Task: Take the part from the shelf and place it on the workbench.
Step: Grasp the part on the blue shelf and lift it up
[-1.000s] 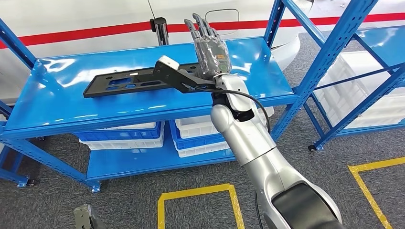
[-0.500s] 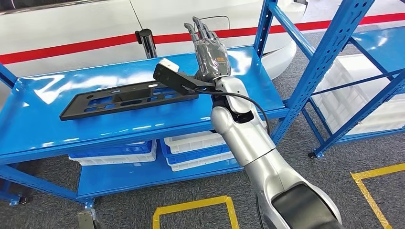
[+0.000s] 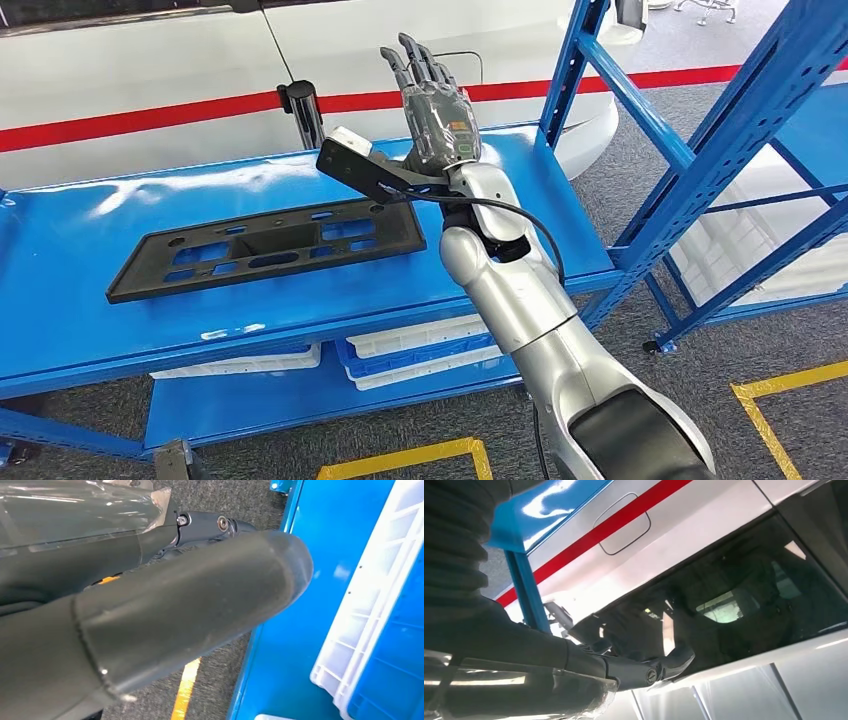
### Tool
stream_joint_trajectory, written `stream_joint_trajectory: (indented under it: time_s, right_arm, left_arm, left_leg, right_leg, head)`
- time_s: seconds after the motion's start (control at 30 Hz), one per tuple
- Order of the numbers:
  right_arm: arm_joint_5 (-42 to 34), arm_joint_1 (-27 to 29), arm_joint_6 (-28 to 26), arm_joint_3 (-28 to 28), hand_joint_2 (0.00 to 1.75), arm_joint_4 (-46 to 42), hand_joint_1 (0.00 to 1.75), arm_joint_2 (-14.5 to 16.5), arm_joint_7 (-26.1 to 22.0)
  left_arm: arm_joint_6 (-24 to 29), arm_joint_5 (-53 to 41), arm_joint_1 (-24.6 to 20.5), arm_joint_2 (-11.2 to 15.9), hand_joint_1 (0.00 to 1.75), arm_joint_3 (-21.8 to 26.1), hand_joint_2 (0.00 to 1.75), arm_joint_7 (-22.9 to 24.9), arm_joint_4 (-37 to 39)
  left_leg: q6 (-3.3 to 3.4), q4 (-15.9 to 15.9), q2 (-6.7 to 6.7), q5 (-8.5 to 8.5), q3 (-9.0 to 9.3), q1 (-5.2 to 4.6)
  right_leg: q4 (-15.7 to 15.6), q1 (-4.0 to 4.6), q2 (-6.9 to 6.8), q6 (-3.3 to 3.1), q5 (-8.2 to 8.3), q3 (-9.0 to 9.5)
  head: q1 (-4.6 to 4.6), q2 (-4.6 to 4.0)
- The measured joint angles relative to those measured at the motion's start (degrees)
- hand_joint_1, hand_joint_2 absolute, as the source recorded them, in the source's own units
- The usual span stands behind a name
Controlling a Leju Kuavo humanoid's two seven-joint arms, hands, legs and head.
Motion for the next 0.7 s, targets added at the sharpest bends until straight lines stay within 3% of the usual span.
stream_joint_trajectory:
  time_s: [0.07,0.1,0.13,0.17,0.2,0.23,0.27,0.33,0.47,0.6,0.7]
  right_arm:
    - [-0.35,1.36,0.44,1.06,1.75,-1.54,0.0,-0.23,-0.76]
    - [-0.53,2.03,0.84,1.95,1.75,-2.51,0.0,-0.24,-1.1]
    - [-0.69,2.59,1.35,3.1,1.75,-3.53,0.0,-0.2,-1.34]
    - [-0.88,3.03,1.87,4.41,1.75,-4.4,0.0,-0.13,-1.51]
    - [-1.1,3.4,2.31,5.82,1.75,-5.13,0.0,-0.01,-1.62]
    - [-1.35,3.74,2.71,7.4,1.75,-5.73,0.0,0.2,-1.66]
    - [-1.61,4.15,2.94,8.96,1.75,-6.19,0.0,0.45,-1.65]
    - [-1.92,4.89,3.11,11.96,1.75,-7.04,0.0,1.23,-1.57]
    - [-2.49,5.36,3.07,15.75,1.75,-8.07,0.0,2.1,-1.75]
    - [-2.28,6.93,3.16,20.8,1.75,-9.3,0.0,3.47,-2.63]
    - [-2.7,8.41,3.93,26.03,1.75,-9.94,0.0,5.27,-3.29]
  left_arm:
    - [1.21,-0.66,0.21,-0.01,0.0,-0.01,0.0,2.65,0.46]
    - [1.78,-1.19,0.42,0.01,0.0,-0.02,0.0,4.64,0.76]
    - [2.35,-1.83,0.65,0.04,0.0,-0.08,0.0,6.99,1.15]
    - [2.77,-2.6,0.93,0.12,0.0,-0.19,0.0,9.53,1.57]
    - [3.07,-3.39,1.21,0.24,0.0,-0.33,0.0,12.27,2.0]
    - [3.23,-4.09,1.51,0.44,0.0,-0.55,0.0,15.14,2.41]
    - [3.22,-4.63,1.92,0.67,0.0,-0.8,0.0,17.78,2.78]
    - [3.12,-5.26,2.96,1.19,0.0,-1.28,0.0,21.14,3.3]
    - [3.58,-6.61,4.25,1.92,0.0,-1.86,0.0,25.93,4.34]
    - [5.6,-10.52,5.97,2.75,0.0,-3.82,0.0,38.64,5.59]
    - [6.75,-13.26,7.14,2.96,0.0,-5.74,0.0,47.38,6.17]
  left_leg:
    - [-0.17,0.04,-0.18,-0.92,0.82,0.0]
    - [-0.33,0.09,-0.26,-1.48,1.4,0.02]
    - [-0.54,0.19,-0.31,-2.11,2.07,0.04]
    - [-0.81,0.31,-0.36,-2.75,2.66,0.06]
    - [-1.14,0.49,-0.45,-3.37,3.12,0.03]
    - [-1.52,0.64,-0.48,-3.91,3.35,0.0]
    - [-1.87,0.78,-0.48,-4.26,3.51,-0.02]
    - [-2.04,0.92,-0.35,-4.64,3.6,0.04]
    - [-1.55,0.59,-0.08,-4.68,3.85,0.25]
    - [-0.64,-0.06,0.3,-5.3,4.49,0.32]
    - [-0.46,-0.12,0.41,-5.51,4.73,0.44]
  right_leg:
    - [2.57,-0.17,-0.04,0.02,-1.71,-3.59]
    - [1.16,-0.33,-0.07,0.33,-1.12,-4.03]
    - [-2.04,-0.56,-0.1,1.05,0.91,-3.59]
    - [-5.77,-0.8,-0.21,1.81,3.94,-2.75]
    - [-9.04,-0.88,-0.34,2.11,6.39,-2.01]
    - [-11.15,-0.87,-0.41,1.91,8.29,-1.3]
    - [-11.96,-0.8,-0.46,1.26,9.15,-1.04]
    - [-12.07,-0.76,-0.28,0.18,9.5,-0.59]
    - [-12.16,-0.62,-0.1,-0.36,9.48,-0.42]
    - [-12.19,-0.4,0.24,-0.92,9.12,-0.11]
    - [-12.2,-0.18,0.28,-1.23,8.93,0.11]
  head:
    - [0.02,0.0]
    - [0.02,0.0]
    - [0.02,0.0]
    - [0.04,0.0]
    - [0.03,0.0]
    - [0.06,0.0]
    - [0.08,0.0]
    - [0.09,0.0]
    - [-0.02,0.0]
    - [-0.03,0.0]
    - [-0.03,0.0]
